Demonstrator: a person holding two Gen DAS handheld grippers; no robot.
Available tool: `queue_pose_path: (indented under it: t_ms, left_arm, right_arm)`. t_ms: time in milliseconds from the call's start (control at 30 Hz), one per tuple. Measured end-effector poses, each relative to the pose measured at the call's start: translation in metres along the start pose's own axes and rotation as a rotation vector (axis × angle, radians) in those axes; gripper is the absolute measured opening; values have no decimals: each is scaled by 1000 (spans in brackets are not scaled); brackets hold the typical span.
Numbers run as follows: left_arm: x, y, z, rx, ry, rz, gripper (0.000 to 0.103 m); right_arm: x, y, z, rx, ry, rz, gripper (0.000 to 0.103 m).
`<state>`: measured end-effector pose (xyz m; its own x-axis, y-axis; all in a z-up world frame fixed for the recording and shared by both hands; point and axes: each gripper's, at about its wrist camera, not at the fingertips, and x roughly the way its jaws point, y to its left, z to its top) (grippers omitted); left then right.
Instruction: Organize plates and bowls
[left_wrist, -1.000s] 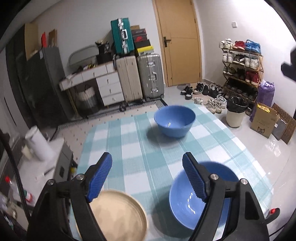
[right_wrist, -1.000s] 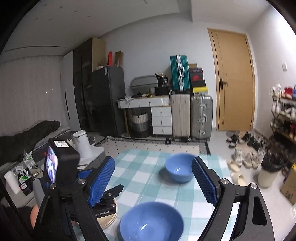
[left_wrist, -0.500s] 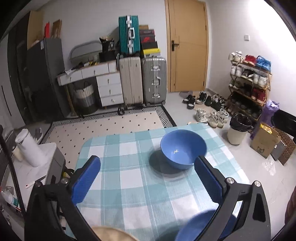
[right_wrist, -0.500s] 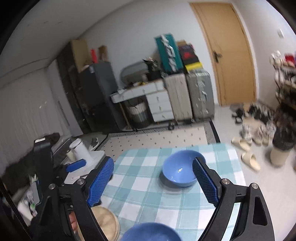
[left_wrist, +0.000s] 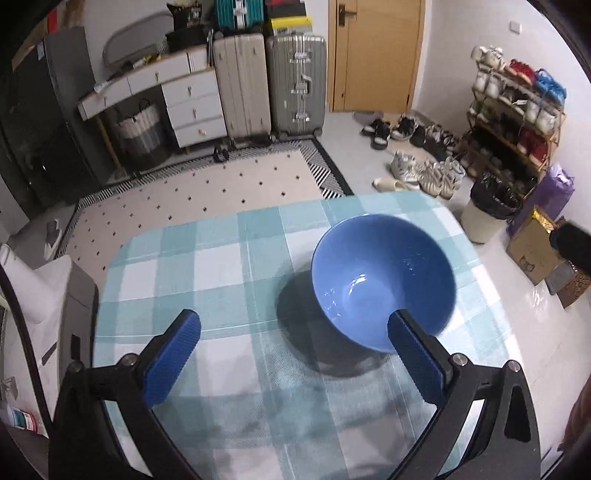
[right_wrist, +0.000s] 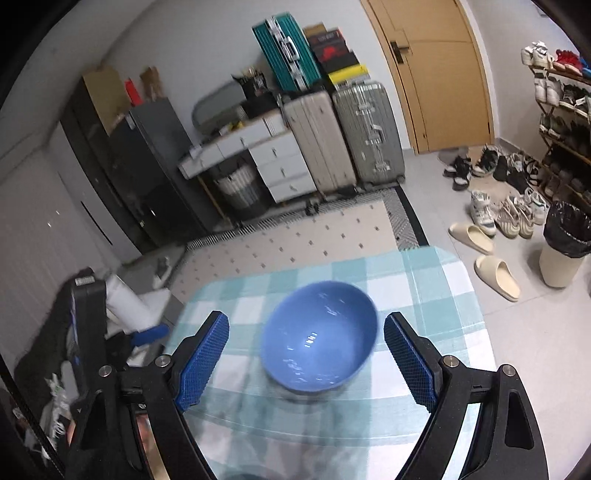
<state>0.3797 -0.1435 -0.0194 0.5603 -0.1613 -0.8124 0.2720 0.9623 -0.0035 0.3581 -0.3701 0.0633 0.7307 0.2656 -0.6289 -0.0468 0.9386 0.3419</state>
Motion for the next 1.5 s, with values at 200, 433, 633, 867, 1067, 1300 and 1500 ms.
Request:
queue_pose_path:
  t_ms: [200, 433, 633, 867, 1067, 1300, 1500]
  left_arm:
    - [50, -10, 8, 9, 99, -40, 102]
    - [88, -17, 19, 7, 173, -63, 98]
    - [117, -19, 18, -5, 248, -79, 64]
    - [135, -15, 7, -21, 330, -130, 22]
    - [131, -24, 0, 30, 352, -137, 13]
    - [124, -22, -3, 39, 384, -173, 12]
    - [109, -26, -21, 103, 415, -165, 12]
  right_arm:
    - [67, -34, -17, 44, 102, -29, 84]
    - [123, -67, -40, 117, 199, -26, 80]
    - [142, -82, -50, 158, 225, -14, 80]
    - [146, -91, -57, 170, 240, -19, 80]
    - [149, -91, -62, 166, 263, -27, 80]
    - [148, -85, -63, 164, 274, -19, 80]
    - [144, -78, -68, 157, 294, -14, 80]
